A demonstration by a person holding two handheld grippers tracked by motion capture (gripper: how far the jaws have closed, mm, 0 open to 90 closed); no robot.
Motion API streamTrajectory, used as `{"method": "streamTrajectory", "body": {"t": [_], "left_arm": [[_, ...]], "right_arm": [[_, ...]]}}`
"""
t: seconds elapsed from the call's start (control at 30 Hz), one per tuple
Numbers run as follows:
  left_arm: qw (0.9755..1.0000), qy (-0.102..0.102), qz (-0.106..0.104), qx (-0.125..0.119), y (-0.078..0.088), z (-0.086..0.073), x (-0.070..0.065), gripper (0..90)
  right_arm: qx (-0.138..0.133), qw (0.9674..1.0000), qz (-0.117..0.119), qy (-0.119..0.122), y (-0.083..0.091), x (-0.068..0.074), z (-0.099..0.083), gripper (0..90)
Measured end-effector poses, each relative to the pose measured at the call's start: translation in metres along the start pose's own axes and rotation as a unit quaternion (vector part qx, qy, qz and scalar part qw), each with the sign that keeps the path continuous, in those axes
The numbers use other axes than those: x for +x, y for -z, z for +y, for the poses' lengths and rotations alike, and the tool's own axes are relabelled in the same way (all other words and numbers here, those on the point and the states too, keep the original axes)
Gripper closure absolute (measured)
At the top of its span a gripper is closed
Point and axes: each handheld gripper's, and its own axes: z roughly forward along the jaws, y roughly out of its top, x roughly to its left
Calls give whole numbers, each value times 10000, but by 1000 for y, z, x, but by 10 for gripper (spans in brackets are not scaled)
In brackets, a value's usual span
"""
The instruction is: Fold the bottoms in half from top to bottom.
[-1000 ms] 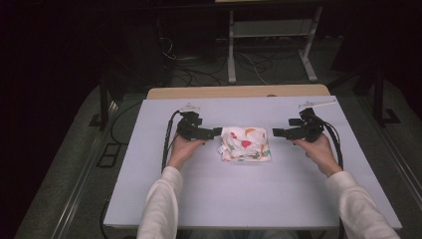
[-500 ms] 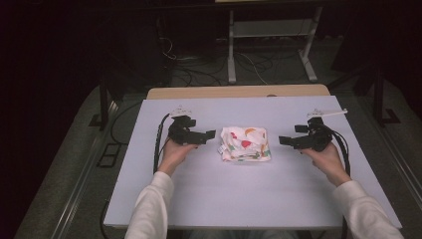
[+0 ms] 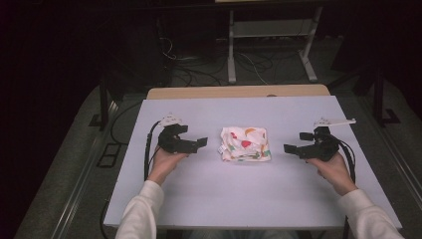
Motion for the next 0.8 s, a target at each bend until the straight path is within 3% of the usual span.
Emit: {"method": "streamTrajectory", "body": {"t": [0.6, 0.8], "left_arm": [[9992, -397, -93, 16, 35, -29, -25, 0], [9991, -386, -156, 14, 46, -42, -28, 0]], "right_arm": [[-191, 9998, 16, 78, 24, 17, -26, 0], [-186, 9998, -4, 59, 31, 19, -39, 0]]}}
